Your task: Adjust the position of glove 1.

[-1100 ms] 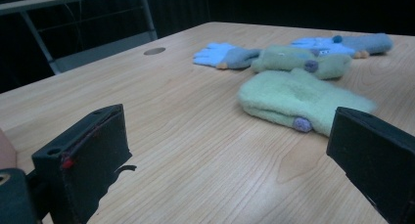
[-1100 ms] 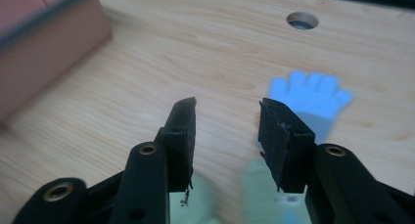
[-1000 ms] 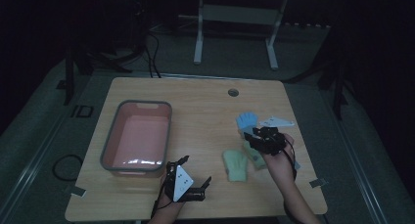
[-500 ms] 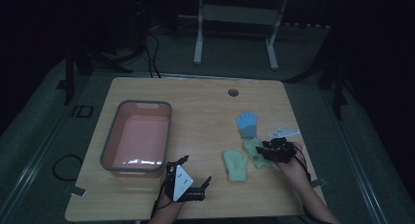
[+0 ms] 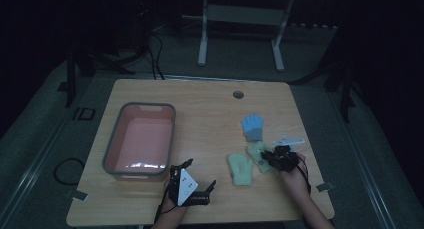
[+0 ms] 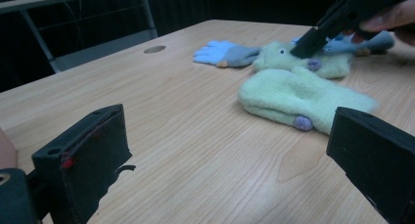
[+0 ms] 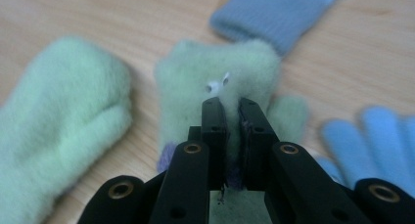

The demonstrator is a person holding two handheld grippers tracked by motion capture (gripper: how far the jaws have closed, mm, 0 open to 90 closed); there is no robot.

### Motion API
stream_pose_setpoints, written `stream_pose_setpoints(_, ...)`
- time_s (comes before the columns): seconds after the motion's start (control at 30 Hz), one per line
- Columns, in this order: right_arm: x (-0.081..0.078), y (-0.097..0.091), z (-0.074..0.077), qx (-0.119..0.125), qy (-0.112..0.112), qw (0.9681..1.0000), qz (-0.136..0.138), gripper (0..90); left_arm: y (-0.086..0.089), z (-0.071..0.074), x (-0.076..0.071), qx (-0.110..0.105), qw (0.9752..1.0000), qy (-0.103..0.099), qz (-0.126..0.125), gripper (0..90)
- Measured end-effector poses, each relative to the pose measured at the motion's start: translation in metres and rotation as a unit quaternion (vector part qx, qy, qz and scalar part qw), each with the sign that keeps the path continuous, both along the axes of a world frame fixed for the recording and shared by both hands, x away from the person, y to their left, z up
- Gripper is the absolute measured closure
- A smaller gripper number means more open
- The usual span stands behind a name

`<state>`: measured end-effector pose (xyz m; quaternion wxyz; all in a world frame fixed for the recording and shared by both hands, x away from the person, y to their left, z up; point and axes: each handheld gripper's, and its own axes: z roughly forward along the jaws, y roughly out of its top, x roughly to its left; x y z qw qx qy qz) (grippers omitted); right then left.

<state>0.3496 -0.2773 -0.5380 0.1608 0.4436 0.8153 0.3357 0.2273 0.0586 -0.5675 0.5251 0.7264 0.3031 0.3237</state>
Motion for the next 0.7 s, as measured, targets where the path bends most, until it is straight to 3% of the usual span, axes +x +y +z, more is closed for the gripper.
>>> stream_pose_setpoints(0.03, 0.0, 0.0, 0.0, 0.0, 0.0, 1.0, 0.0, 83.4, 0.0, 0.0, 0.0, 0.0, 1.0, 0.0, 0.0, 2.1)
stream_pose_setpoints(0.13, -0.015, 0.003, 0.018, 0.008, -0.017, 0.9986, -0.05, 83.5, 0.0, 0.0, 0.0, 0.001, 1.0, 0.001, 0.0, 2.1)
stream_pose_setpoints(0.23, -0.032, 0.003, 0.028, 0.03, -0.012, 0.9953, -0.091, 83.5, 0.0, 0.0, 0.0, 0.0, 1.0, 0.002, -0.001, 2.1)
stream_pose_setpoints(0.3, -0.043, 0.004, 0.031, 0.03, -0.022, 0.9922, -0.119, 83.5, 0.0, 0.0, 0.001, -0.001, 1.0, 0.002, 0.0, 2.1)
stream_pose_setpoints(0.37, -0.05, 0.004, 0.032, 0.041, -0.017, 0.9894, -0.138, 83.5, 0.0, 0.0, 0.001, -0.001, 1.0, 0.003, 0.0, 2.1)
stream_pose_setpoints(0.53, -0.065, 0.012, 0.027, 0.021, -0.024, 0.984, -0.175, 83.6, 0.0, 0.0, 0.0, 0.001, 1.0, 0.002, -0.001, 2.1)
stream_pose_setpoints(0.63, -0.07, 0.014, 0.021, 0.008, -0.022, 0.9835, -0.179, 83.6, 0.0, 0.0, 0.001, -0.001, 1.0, 0.002, -0.001, 2.2)
stream_pose_setpoints(0.7, -0.07, 0.013, 0.018, 0.012, -0.016, 0.9826, -0.185, 83.6, 0.0, 0.0, 0.001, -0.001, 1.0, 0.002, -0.001, 2.2)
